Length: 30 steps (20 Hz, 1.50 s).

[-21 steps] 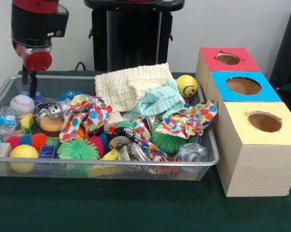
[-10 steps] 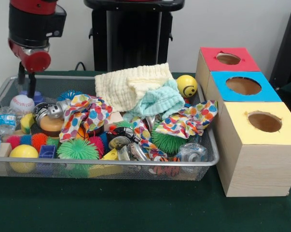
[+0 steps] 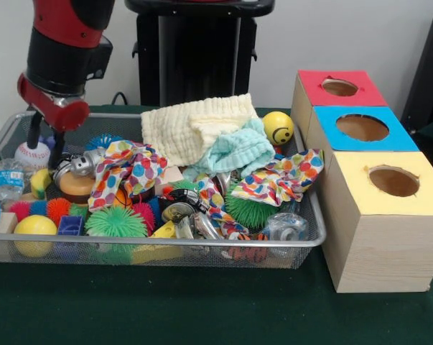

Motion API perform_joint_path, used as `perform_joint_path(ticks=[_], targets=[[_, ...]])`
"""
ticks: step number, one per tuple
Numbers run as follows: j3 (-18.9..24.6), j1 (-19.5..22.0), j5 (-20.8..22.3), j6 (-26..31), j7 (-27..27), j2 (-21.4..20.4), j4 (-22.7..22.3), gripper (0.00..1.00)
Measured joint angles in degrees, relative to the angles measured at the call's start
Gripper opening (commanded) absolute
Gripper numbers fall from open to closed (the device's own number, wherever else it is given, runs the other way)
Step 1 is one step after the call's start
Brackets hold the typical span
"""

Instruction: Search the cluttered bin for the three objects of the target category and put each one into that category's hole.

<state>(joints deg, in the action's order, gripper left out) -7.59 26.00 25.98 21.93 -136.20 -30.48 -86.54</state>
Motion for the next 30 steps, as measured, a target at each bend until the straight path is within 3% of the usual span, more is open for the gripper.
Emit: perform_joint_path(ticks=[8,30], targets=[[-2.13,-3.92,4.59,-0.82,0.0,4.48,4.37,1.0],[-5.63,-6.1,6.46,-0.83,0.0,10.89,9.52,1.0]])
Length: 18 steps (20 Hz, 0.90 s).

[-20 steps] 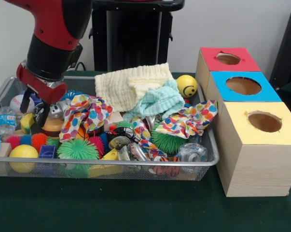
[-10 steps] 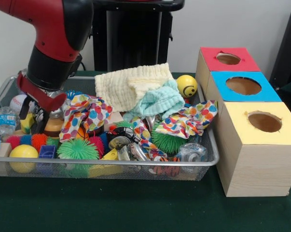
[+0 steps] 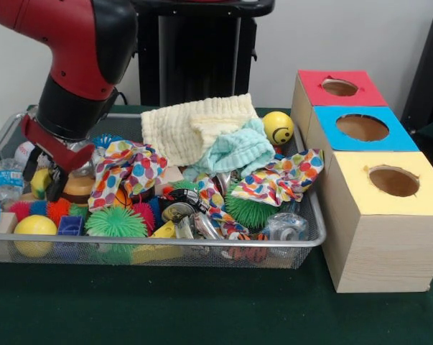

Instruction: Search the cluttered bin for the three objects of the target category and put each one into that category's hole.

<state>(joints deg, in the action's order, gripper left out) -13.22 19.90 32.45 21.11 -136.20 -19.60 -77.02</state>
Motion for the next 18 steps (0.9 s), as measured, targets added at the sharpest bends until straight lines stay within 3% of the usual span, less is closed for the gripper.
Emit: perform_joint_path(ticks=[18], targets=[[-0.28,0.19,0.56,-3.71,0.0,4.71,3.98,1.0]])
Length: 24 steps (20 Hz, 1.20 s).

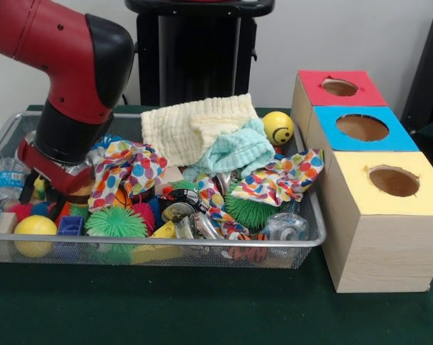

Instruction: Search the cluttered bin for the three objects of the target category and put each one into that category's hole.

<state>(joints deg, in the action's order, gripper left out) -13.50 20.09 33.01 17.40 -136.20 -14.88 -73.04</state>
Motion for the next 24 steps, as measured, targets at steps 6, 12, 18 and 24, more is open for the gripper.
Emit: perform_joint_path(ticks=[6,12,18,24], targets=[[-0.85,-0.72,-0.02,-0.14,0.0,0.95,0.7,1.0],[-2.27,-1.71,-0.02,-1.88,0.0,2.07,1.24,1.0],[-3.51,-1.85,-0.01,-4.84,0.0,2.86,1.32,1.0],[-3.76,-1.96,-0.01,-5.45,0.0,3.05,1.32,0.0]])
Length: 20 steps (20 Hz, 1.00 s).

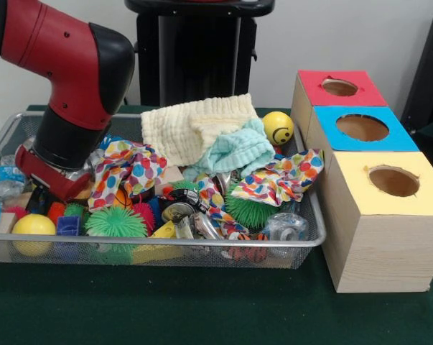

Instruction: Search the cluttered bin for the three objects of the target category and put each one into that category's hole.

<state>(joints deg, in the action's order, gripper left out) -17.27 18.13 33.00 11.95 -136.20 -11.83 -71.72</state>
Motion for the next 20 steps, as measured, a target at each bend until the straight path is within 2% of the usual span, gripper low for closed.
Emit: perform_joint_path(ticks=[14,20], targets=[[0.0,0.02,-1.15,0.59,0.0,-0.19,-0.03,0.0],[0.34,0.03,-3.68,3.6,0.0,-2.0,-1.49,0.0]])
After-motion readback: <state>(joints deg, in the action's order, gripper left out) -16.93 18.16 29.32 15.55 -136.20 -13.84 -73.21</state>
